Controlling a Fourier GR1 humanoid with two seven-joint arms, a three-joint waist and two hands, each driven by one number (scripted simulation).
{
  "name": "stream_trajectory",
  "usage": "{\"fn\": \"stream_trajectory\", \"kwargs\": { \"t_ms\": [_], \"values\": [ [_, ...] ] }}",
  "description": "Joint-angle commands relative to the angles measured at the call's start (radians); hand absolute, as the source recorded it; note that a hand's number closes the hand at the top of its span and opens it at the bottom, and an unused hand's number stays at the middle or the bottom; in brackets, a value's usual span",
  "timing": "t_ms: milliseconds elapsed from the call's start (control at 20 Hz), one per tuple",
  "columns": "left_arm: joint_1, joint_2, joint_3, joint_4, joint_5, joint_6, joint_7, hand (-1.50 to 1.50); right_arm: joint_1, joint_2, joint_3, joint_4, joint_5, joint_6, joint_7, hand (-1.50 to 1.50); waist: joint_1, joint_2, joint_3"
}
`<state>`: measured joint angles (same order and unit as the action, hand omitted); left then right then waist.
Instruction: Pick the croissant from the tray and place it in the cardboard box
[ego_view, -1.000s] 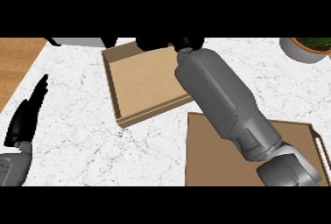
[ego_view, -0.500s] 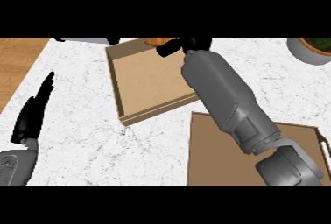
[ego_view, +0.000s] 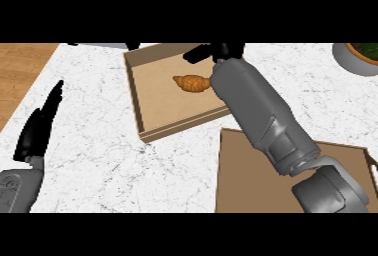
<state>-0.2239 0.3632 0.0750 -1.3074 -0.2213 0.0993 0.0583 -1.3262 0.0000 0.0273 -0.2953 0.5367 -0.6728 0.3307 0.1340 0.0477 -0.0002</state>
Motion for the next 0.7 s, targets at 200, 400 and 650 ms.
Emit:
{"fn": "stream_trajectory", "kwargs": {
  "t_ms": [200,400,650],
  "values": [
    [0.021,-0.026,-0.004,-0.018,-0.007,0.021,0.022,0.0,0.045,0.0,-0.097,-0.064,-0.123,-0.206,-0.196,-1.5,-0.026,-0.013,0.002],
    [0.089,-0.02,0.021,0.007,0.002,0.023,-0.043,0.0,0.046,0.0,-0.166,-0.093,-0.192,-0.153,-0.311,-1.5,-0.061,-0.023,0.001],
    [0.1,-0.012,0.051,0.015,-0.002,0.036,-0.025,0.0,0.132,-0.01,-0.208,-0.156,-0.248,-0.13,-0.405,-1.5,-0.115,-0.042,0.0]
  ]
}}
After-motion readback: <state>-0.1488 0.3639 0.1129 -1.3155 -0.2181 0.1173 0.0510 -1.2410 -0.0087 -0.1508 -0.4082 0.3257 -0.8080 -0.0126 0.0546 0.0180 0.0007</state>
